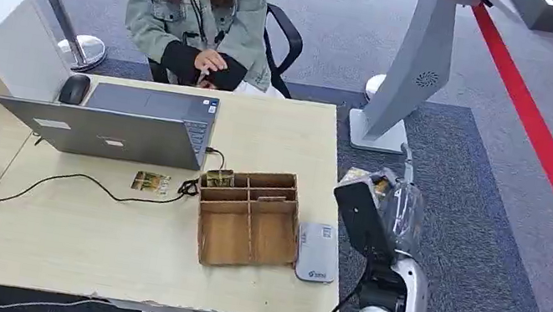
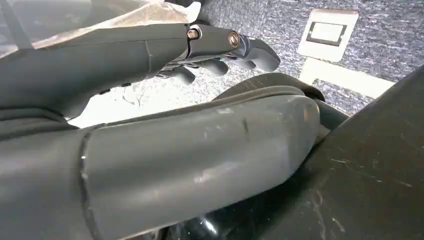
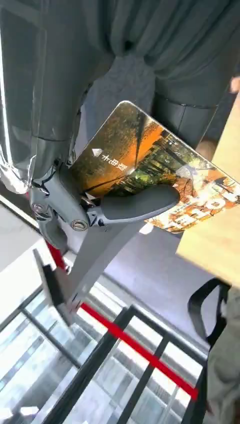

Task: Pass the card to the sensor for recognition and then transmit it.

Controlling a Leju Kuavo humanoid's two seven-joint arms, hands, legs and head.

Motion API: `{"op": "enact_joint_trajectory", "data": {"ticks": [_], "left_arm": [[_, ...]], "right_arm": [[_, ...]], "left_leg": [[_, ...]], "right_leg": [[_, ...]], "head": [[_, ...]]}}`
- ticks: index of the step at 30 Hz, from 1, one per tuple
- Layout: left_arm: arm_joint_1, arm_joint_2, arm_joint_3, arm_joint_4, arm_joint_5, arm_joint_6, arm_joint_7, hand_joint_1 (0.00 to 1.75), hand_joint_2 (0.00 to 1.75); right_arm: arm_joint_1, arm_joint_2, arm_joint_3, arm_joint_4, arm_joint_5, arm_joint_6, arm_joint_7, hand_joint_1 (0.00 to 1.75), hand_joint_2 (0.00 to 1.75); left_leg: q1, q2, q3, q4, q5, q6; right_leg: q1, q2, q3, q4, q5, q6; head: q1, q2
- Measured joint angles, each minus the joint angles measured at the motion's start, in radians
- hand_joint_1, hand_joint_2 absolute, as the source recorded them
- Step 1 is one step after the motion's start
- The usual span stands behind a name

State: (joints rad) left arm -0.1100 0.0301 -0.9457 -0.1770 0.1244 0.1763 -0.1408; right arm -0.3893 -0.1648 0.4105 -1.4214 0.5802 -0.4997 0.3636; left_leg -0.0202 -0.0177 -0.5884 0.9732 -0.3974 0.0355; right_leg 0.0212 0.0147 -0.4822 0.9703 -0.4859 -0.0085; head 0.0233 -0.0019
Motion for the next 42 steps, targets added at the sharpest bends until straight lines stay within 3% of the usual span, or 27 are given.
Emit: {"op": "enact_joint_trajectory", "data": {"ticks": [10, 16, 27, 37, 41, 42], "left_arm": [[-0.002, -0.018, -0.006, 0.0, -0.019, 0.017, 0.0, 0.0, 0.0], [-0.005, -0.033, -0.011, 0.0, -0.02, 0.023, 0.0, 0.0, 0.0], [-0.006, -0.047, -0.023, 0.0, -0.021, 0.032, 0.0, 0.0, 0.0], [-0.006, -0.058, -0.023, 0.0, -0.021, 0.047, 0.0, 0.0, 0.0], [-0.006, -0.062, -0.023, 0.0, -0.021, 0.049, 0.0, 0.0, 0.0], [-0.006, -0.063, -0.023, 0.0, -0.021, 0.05, 0.0, 0.0, 0.0]], "right_arm": [[-0.155, 0.026, 0.041, 0.035, 0.042, 0.024, 0.063, 1.55, 1.75], [-0.228, 0.064, 0.074, 0.125, 0.052, 0.015, 0.07, 1.57, 1.75], [-0.279, 0.126, 0.116, 0.227, 0.048, -0.005, 0.058, 1.59, 1.75], [-0.322, 0.195, 0.151, 0.304, 0.036, -0.035, 0.015, 1.71, 1.75], [-0.332, 0.213, 0.166, 0.328, 0.011, -0.038, 0.006, 1.66, 1.75], [-0.333, 0.217, 0.169, 0.333, 0.003, -0.04, 0.001, 1.54, 1.75]], "left_leg": [[0.0, -0.001, 0.0, 0.0, 0.0, 0.0], [0.0, -0.002, 0.0, 0.0, 0.0, 0.0], [0.0, -0.001, -0.001, 0.0, 0.0, 0.0], [0.0, -0.001, -0.001, 0.0, 0.0, 0.0], [0.0, -0.001, -0.001, 0.0, 0.0, 0.0], [0.0, -0.001, -0.001, 0.0, 0.0, 0.0]], "right_leg": [[0.0, 0.0, 0.0, 0.0, 0.0, 0.0], [0.0, -0.001, 0.0, 0.0, 0.0, 0.0], [0.0, -0.001, 0.0, 0.0, 0.0, 0.0], [0.0, -0.001, 0.0, 0.0, 0.0, 0.0], [0.0, -0.001, -0.001, 0.0, 0.0, 0.0], [0.0, -0.001, -0.001, 0.0, 0.0, 0.0]], "head": [[0.0, 0.0], [0.0, 0.0], [0.0, 0.0], [0.0, 0.0], [0.0, 0.0], [0.0, 0.0]]}}
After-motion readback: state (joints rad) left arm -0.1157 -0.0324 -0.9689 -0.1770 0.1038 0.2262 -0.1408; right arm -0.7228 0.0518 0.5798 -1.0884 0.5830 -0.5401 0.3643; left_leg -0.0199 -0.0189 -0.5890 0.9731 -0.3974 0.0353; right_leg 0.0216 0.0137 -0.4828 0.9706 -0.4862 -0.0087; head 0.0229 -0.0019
